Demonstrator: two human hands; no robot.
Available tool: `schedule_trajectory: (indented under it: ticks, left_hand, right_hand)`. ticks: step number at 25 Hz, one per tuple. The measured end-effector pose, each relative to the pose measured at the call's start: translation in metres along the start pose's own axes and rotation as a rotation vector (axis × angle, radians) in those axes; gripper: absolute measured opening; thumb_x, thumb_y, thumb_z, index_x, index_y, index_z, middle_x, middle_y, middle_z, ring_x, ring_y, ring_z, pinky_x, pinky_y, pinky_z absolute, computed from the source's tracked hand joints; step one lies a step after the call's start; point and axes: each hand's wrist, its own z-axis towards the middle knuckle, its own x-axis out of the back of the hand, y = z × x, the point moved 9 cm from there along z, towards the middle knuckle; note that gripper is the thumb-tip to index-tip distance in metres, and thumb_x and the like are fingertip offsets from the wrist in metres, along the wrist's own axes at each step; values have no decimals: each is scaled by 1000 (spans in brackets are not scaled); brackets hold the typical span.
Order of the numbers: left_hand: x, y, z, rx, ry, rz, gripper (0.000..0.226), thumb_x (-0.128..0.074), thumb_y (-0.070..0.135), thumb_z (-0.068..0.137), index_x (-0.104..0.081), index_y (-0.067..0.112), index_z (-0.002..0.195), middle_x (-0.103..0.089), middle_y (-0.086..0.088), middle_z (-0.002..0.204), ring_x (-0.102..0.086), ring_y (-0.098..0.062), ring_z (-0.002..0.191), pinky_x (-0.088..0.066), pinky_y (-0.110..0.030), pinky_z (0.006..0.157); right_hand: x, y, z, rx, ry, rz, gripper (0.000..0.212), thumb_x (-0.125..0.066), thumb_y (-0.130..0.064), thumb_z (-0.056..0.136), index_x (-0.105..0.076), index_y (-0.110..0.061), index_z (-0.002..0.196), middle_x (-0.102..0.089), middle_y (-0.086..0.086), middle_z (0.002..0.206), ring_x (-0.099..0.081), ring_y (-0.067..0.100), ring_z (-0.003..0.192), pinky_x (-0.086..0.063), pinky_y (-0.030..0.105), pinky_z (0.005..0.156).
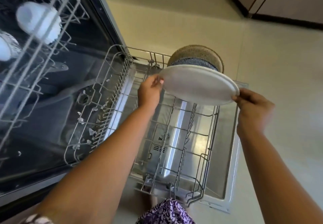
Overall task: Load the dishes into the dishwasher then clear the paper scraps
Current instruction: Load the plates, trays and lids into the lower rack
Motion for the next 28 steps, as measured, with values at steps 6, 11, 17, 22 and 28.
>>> schedule_trajectory:
  ticks: [6,11,17,22,28]
  left_hand:
    - [-21,-22,26,25,3,30,23,-52,16,93,-62,18,114,-63,6,102,-59,-24,106,-49,-48,94]
    - [-17,-31,36,44,52,14,26,-54,16,93,-59,19,119,-63,5,103,-59,-24,105,-49,-46,94]
    - [-6,-39,48,60,83,13,27,-56,17,92,-61,19,118,-63,6,101,-59,-22,105,-49,-45,95]
    - [1,-36,42,-20,121,-54,27,-57,17,92,-62,19,118,-65,4,108,-59,-18,108,-50,-42,96]
    - [-8,-49,40,-51,90,-2,23,-56,21,92,-63,20,114,-65,3,104,-61,-23,104,-52,-46,90]
  right_hand:
    - [-17,23,25,21,-41,-27,34,-68,10,67,-73,-16,89,-67,-18,63,-62,-1,69,-49,15,67]
    - [-38,29,29,54,-99,-125,34,-71,3,69,-71,-22,93,-70,1,85,-66,14,83,-53,24,81]
    - [-53,26,24,83,-112,-212,34,-69,4,72,-70,-22,95,-67,-5,83,-55,-19,62,-45,1,69]
    - [-43,17,21,138,-59,-214,36,-68,4,70,-70,-24,92,-69,-2,82,-63,4,77,-53,17,75]
    - [-41,7,37,182,-47,-308,34,-67,2,68,-73,-19,94,-69,-3,84,-58,-8,68,-45,5,66]
